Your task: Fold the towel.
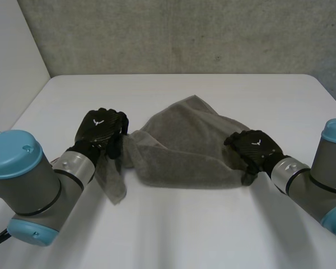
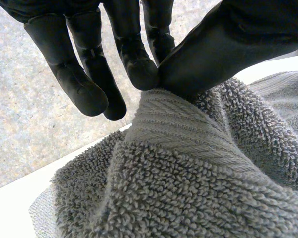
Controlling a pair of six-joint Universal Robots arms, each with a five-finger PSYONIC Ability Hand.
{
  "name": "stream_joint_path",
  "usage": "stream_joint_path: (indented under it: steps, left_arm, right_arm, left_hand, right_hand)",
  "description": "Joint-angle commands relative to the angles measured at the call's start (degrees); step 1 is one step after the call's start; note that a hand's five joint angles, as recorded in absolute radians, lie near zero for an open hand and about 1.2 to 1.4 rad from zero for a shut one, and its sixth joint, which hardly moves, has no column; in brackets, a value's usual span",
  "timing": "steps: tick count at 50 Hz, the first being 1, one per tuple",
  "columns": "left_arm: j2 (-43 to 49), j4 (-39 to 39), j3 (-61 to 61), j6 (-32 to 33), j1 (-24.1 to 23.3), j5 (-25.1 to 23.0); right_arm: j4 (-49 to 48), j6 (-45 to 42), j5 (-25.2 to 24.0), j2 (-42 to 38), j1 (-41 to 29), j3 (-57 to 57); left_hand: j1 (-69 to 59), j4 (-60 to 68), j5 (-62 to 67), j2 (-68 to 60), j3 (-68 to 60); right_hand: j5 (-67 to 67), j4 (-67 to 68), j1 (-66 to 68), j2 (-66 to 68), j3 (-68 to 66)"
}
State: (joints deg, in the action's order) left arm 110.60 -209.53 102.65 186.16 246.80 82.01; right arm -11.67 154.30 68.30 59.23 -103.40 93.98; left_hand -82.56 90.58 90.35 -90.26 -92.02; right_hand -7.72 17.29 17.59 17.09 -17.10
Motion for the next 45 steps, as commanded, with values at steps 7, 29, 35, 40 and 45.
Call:
stream_joint_path:
  steps: [7,29,35,40,45]
  left_arm:
    - [0.0,0.0,-0.1,0.1,0.4,0.0]
    - [-10.0,0.7,-3.3,-0.2,2.0,0.3]
    - [-15.5,1.0,-4.6,-0.4,2.6,0.2]
    - [-19.6,6.1,-7.1,-4.0,5.5,-0.1]
    - [-18.5,11.9,-9.4,-6.2,6.4,-0.6]
  right_arm:
    - [0.0,-2.7,0.3,-0.3,0.0,-0.1]
    - [2.4,10.5,-1.4,16.6,1.2,-2.3]
    - [7.5,14.8,-3.4,22.6,2.4,-7.4]
    - [19.1,14.9,-4.4,25.3,2.4,-17.8]
    - [27.4,12.7,-4.7,21.4,1.9,-23.6]
  left_hand:
    - [2.6,-10.6,-20.4,10.3,12.0]
    - [2.6,-10.6,-20.4,10.3,12.0]
    - [2.6,-10.6,-20.4,10.3,12.0]
    - [2.6,-10.6,-20.4,10.3,12.0]
    - [2.6,-10.6,-20.4,10.3,12.0]
  right_hand:
    - [-33.7,34.1,33.8,34.3,-34.3]
    - [-62.3,62.7,62.4,62.9,-62.9]
    - [-62.3,62.7,62.4,62.9,-62.9]
    - [-62.3,62.7,62.4,62.9,-62.9]
    - [-62.3,62.7,62.4,62.9,-62.9]
